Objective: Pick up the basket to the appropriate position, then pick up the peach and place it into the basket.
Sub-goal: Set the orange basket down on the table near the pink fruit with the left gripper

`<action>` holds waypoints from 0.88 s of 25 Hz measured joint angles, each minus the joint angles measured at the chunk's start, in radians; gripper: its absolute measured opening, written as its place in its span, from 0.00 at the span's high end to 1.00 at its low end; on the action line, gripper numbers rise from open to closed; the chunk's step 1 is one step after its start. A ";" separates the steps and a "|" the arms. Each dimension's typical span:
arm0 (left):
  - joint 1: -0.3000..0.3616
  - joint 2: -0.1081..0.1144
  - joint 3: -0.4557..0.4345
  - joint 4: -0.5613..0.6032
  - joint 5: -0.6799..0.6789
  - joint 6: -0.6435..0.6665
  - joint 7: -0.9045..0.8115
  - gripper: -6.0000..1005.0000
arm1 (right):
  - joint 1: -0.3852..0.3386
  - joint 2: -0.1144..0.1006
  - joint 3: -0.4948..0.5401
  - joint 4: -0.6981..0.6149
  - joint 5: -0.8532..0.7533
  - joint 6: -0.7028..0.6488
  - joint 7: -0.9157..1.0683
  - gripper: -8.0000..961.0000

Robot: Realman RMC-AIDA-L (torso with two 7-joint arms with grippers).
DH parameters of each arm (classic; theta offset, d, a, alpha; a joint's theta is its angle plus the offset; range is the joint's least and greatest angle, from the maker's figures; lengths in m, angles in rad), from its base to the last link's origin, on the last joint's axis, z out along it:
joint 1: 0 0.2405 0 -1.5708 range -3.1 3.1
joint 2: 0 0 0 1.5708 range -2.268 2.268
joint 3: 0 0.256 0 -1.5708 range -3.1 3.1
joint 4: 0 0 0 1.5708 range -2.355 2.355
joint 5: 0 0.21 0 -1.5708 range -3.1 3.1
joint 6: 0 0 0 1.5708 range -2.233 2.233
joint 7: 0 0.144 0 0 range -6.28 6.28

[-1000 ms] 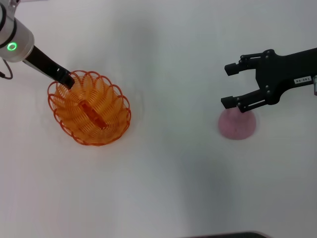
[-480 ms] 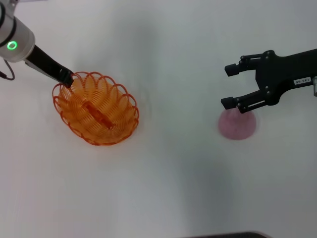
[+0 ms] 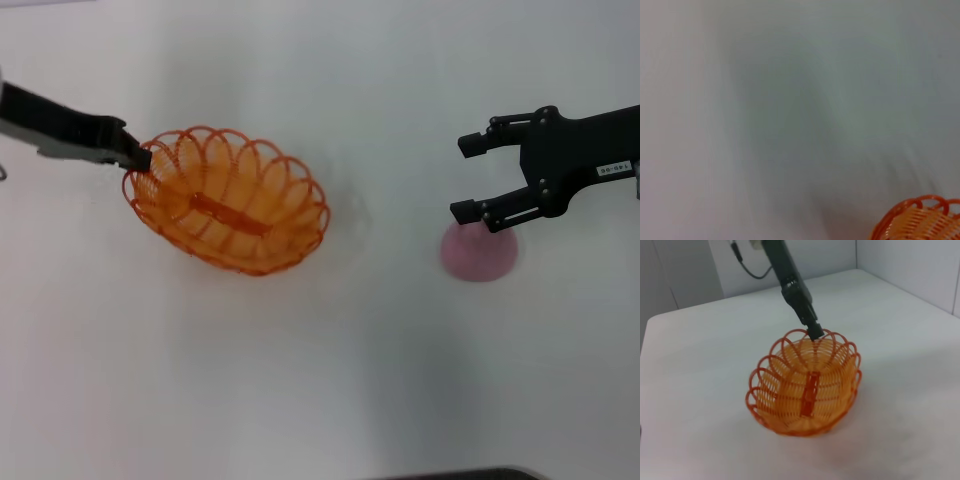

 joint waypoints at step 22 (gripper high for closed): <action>0.305 -0.115 -0.005 -0.009 -0.314 -0.186 -0.052 0.85 | 0.011 0.000 0.000 0.010 -0.001 -0.002 -0.046 0.05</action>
